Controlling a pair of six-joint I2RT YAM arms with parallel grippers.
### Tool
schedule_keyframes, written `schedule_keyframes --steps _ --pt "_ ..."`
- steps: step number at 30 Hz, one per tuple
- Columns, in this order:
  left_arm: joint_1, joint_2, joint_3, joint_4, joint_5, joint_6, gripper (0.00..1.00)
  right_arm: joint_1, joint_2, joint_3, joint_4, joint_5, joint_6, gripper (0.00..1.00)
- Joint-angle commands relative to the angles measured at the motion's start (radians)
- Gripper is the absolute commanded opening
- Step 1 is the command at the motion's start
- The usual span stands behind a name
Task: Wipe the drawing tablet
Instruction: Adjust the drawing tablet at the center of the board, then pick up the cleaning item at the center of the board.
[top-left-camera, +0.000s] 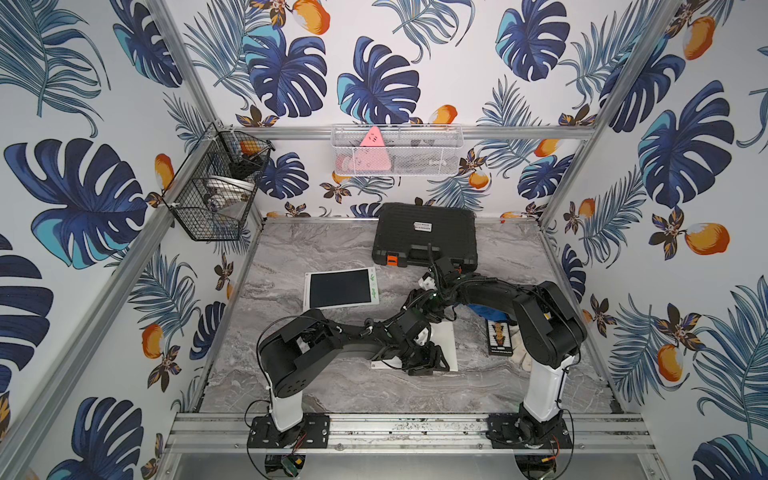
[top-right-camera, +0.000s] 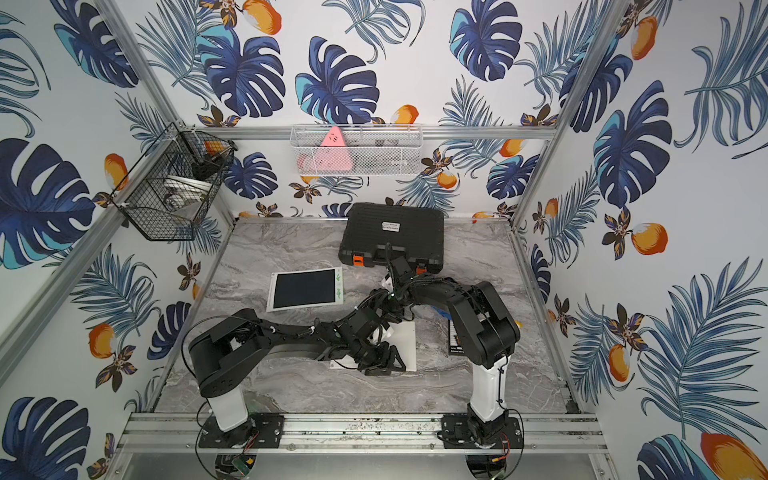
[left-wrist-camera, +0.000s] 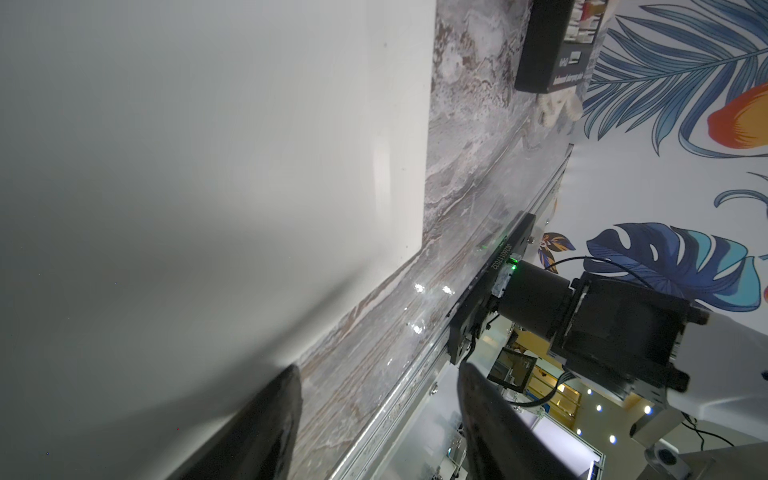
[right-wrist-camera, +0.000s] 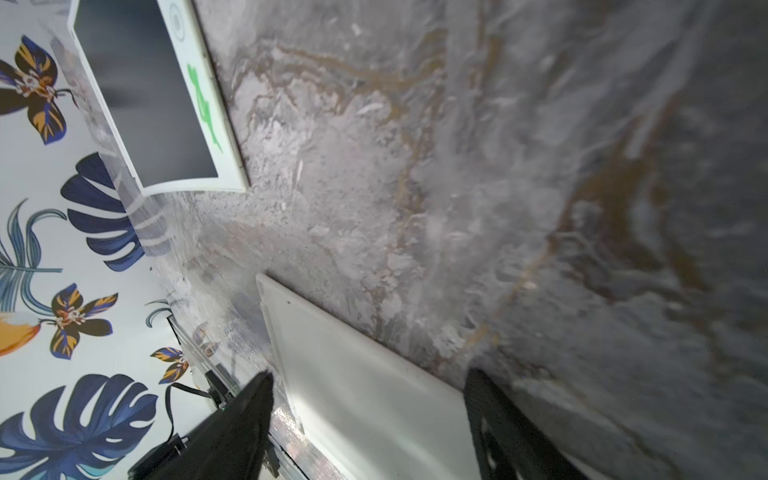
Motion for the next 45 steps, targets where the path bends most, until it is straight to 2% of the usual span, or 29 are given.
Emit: schedule_keyframes --steps 1,5,8,10,12,14,17,19,21,24,31,37,42,45 --pt "0.002 0.017 -0.004 -0.187 -0.179 0.011 0.65 0.009 -0.035 -0.019 -0.136 0.015 0.003 0.76" --pt "0.003 -0.063 0.003 -0.238 -0.218 0.026 0.67 0.002 -0.17 0.004 -0.197 0.165 -0.027 0.75" --pt "0.005 -0.162 0.038 -0.315 -0.257 0.038 0.69 -0.022 -0.308 0.022 -0.274 0.352 -0.033 0.77" --pt "0.017 -0.229 0.065 -0.384 -0.28 0.056 0.7 -0.081 -0.403 0.008 -0.32 0.487 -0.008 0.78" --pt "0.051 -0.283 0.062 -0.43 -0.281 0.06 0.69 -0.185 -0.461 0.007 -0.387 0.578 0.004 0.78" --pt "0.101 -0.335 0.028 -0.441 -0.268 0.06 0.68 -0.297 -0.469 0.015 -0.446 0.626 -0.004 0.79" --pt "0.202 -0.389 -0.029 -0.473 -0.234 0.084 0.67 -0.454 -0.401 0.055 -0.538 0.641 -0.03 0.8" --pt "0.275 -0.423 -0.071 -0.48 -0.206 0.103 0.66 -0.522 -0.355 0.061 -0.52 0.635 -0.071 0.81" --pt "0.329 -0.447 -0.09 -0.499 -0.186 0.128 0.66 -0.548 -0.289 0.087 -0.515 0.624 -0.118 0.84" --pt "0.382 -0.465 -0.107 -0.523 -0.164 0.164 0.66 -0.543 -0.188 0.136 -0.499 0.564 -0.221 0.92" --pt "0.418 -0.484 -0.156 -0.511 -0.14 0.175 0.66 -0.496 -0.039 0.226 -0.49 0.464 -0.275 0.95" --pt "0.433 -0.487 -0.17 -0.516 -0.144 0.183 0.66 -0.355 0.016 0.299 -0.56 0.508 -0.272 0.91" --pt "0.452 -0.489 -0.162 -0.543 -0.154 0.2 0.65 -0.295 0.065 0.303 -0.603 0.571 -0.261 0.86" --pt "0.464 -0.492 -0.163 -0.55 -0.151 0.21 0.65 -0.25 0.078 0.319 -0.629 0.593 -0.281 0.86"
